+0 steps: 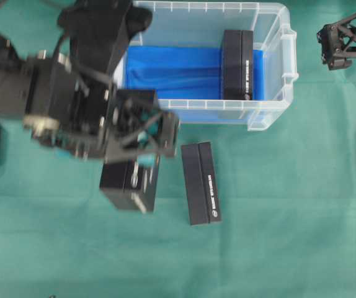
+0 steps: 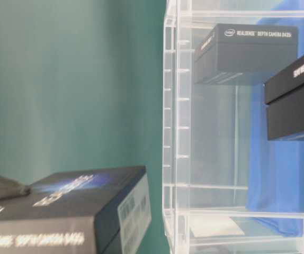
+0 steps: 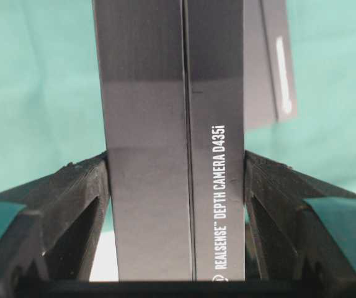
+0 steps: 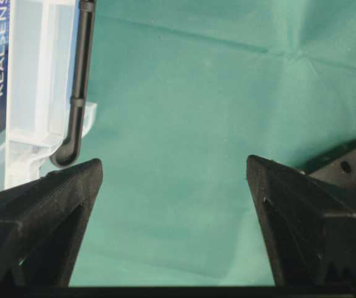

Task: Take out the box from the case.
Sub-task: 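Carry the box forward and lower it onto the cloth left of the first box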

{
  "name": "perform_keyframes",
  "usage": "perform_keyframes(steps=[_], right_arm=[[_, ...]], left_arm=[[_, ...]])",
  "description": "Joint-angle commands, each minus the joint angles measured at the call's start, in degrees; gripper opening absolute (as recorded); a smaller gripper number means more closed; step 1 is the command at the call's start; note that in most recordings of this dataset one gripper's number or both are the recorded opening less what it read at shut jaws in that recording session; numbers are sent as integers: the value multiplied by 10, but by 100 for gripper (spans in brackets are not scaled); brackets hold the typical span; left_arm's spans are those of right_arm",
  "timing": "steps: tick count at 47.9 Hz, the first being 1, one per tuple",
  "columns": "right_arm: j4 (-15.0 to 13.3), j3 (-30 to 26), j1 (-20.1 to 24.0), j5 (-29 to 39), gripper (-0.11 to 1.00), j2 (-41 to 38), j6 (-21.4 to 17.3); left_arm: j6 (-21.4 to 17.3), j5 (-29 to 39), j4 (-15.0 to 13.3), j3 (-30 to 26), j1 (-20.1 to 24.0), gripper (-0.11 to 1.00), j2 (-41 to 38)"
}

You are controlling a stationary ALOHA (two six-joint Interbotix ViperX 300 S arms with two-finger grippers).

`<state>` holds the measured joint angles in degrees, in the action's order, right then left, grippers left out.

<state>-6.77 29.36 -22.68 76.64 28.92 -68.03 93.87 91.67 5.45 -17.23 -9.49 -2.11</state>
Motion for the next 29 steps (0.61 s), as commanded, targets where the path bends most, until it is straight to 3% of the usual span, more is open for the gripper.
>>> perform_keyframes(steps=[1,10,29], right_arm=[[-2,-6,1,0,92,5,2],[-2,-6,1,-1,92,6,2],[-2,-5,3,1,92,6,1]], left_arm=[[28,-1,4,-8,-25,62,19],[76,14,6,-6,-55,62,18],[78,26,29,-4,-57,62,18]])
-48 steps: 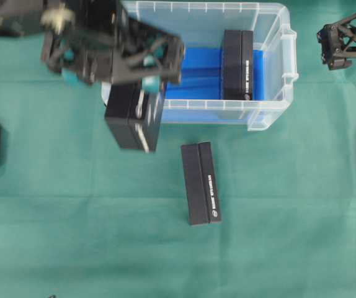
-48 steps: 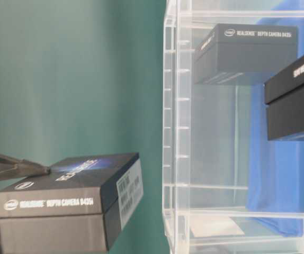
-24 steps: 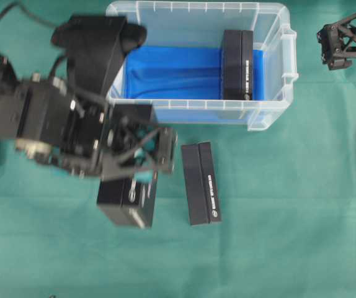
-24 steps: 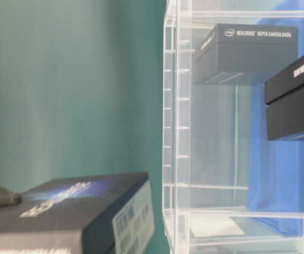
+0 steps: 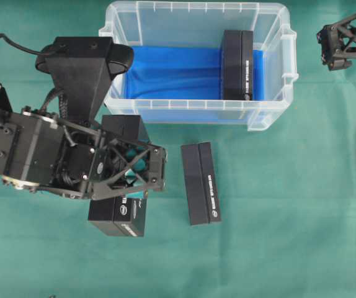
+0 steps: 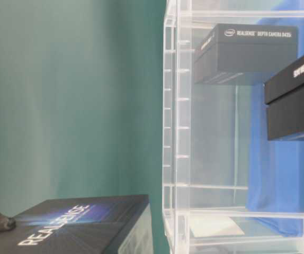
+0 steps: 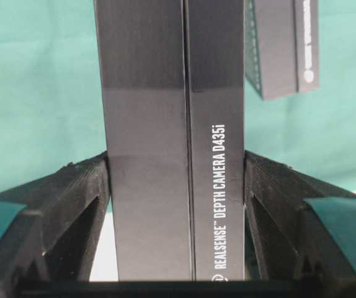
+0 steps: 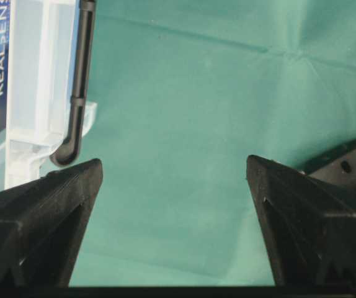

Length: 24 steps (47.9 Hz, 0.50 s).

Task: Take out the box from the case.
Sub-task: 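Carry the box forward and lower it onto the cloth left of the first box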

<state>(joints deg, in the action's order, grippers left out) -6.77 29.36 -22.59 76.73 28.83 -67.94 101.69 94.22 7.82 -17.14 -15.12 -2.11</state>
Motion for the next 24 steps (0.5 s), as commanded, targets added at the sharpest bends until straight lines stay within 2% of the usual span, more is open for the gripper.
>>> perform_keyframes(steps=[1,9,15,24], right_arm=[[-2,-5,2,0,92,7,0],[-2,-5,2,-1,92,7,0],[-1,-5,2,-1,92,6,0],[-2,-5,2,0,92,6,0]], left_arm=[[1,1,6,-4,-1,62,19],[1,-6,6,25,-1,62,22],[3,-27,6,70,-1,62,26],[11,-112,21,166,-1,62,38]])
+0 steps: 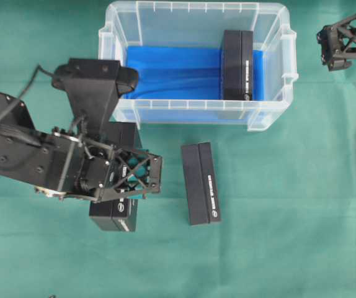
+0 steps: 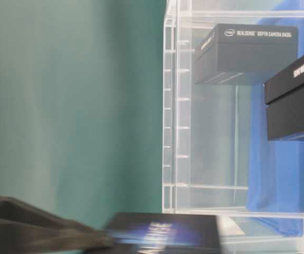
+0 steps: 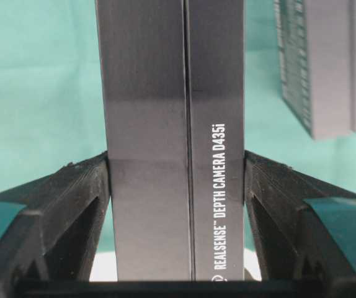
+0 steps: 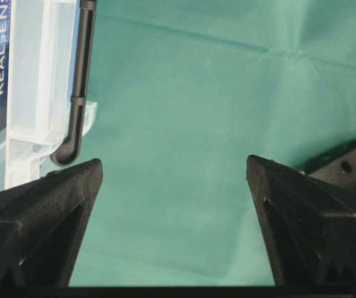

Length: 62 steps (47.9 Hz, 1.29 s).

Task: Take out the box from the case.
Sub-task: 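Carry the box forward and lower it onto the cloth left of the first box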

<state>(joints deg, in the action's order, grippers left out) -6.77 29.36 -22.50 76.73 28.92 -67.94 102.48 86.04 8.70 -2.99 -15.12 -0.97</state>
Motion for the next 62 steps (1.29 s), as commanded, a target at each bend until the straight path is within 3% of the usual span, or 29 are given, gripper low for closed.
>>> perform_keyframes(steps=[1,14,26,62], right_arm=[[-2,-5,1,0,92,5,1],[-2,-4,1,2,92,6,1],[-1,-4,2,2,92,5,1],[-1,-4,2,12,92,6,1]], left_arm=[[6,-40,14,35,-1,62,26],[54,-158,21,160,-2,62,25],[54,-267,21,200,-2,62,-25],[53,-271,8,220,-2,62,-11]])
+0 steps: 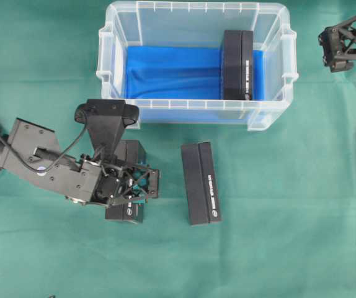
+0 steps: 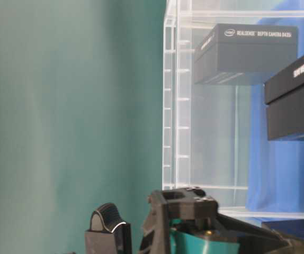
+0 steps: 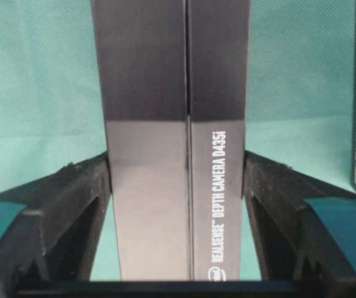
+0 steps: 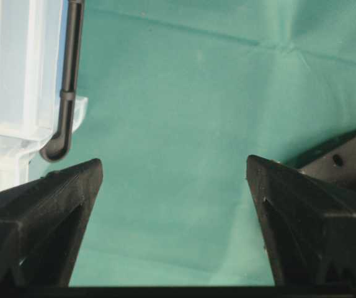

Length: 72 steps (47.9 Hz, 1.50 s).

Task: Take out the box from the case.
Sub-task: 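Carry the box forward and lower it onto the cloth left of the first box, then open the left gripper and withdraw it to the upper left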

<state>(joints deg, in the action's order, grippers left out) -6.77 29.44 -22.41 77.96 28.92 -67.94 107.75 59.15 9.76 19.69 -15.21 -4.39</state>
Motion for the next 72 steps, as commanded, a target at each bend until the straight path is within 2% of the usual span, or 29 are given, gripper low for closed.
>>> perform_keyframes(steps=[1,5,11,15,34,50,56,72], right_arm=[[-1,-4,2,-1,92,5,1],[-1,-5,4,-1,92,6,1],[-1,-5,6,-2,92,6,1],[-1,-5,7,-3,92,5,1],[-1,-5,11,-3,92,6,1],[-2,-5,11,-5,92,5,1],[-2,-5,11,-6,92,5,1],[-1,-5,11,-9,92,5,0]], left_arm=[[0,-3,-5,-8,-1,62,23],[3,-3,-17,-10,-1,65,24],[3,-4,-28,-15,-1,93,24],[4,-5,-28,-16,-1,100,25],[3,-5,-29,-19,-1,100,27],[3,4,-29,-31,2,100,62],[3,31,-29,-53,4,100,86],[-6,168,-29,-158,5,100,128]])
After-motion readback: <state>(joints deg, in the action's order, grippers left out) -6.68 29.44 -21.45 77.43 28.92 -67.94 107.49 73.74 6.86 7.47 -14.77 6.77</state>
